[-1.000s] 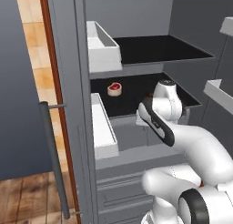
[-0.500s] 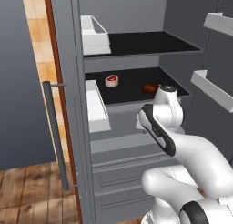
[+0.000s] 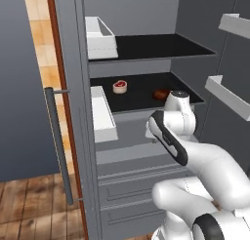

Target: Place the steak on the counter behind the older steak on the same shelf of the fridge to maintain FIFO order. Close the fridge door when finished.

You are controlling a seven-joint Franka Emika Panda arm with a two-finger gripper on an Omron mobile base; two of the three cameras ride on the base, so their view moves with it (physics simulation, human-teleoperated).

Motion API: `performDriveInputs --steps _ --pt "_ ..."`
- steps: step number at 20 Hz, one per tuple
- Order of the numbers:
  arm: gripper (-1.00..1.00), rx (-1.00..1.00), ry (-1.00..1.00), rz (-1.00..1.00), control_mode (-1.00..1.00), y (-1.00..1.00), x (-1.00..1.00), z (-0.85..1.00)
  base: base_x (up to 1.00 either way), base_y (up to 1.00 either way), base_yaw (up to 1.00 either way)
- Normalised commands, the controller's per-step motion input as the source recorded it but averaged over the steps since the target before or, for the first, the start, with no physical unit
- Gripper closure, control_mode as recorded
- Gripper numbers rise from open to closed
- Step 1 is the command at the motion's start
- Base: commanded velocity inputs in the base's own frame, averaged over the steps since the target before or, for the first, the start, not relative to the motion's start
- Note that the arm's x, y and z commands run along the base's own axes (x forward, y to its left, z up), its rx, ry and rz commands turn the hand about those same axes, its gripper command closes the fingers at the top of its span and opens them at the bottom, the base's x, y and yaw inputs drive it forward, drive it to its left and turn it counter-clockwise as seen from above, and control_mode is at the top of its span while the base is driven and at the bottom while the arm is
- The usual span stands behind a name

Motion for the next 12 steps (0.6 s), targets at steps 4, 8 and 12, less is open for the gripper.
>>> performDriveInputs --steps 4,8,12 --pt "-1.0 0.0 0.0 0.0 1.0 0.0 0.0 0.0 -0.3 -0.15 -0.01" --pt "-1.0 0.0 0.0 0.0 1.0 0.0 0.0 0.0 0.0 -0.01 0.0" --pt "-1.0 0.0 -0.04 0.0 -1.0 -0.13 -0.2 -0.24 -0.01 -0.02 0.0"
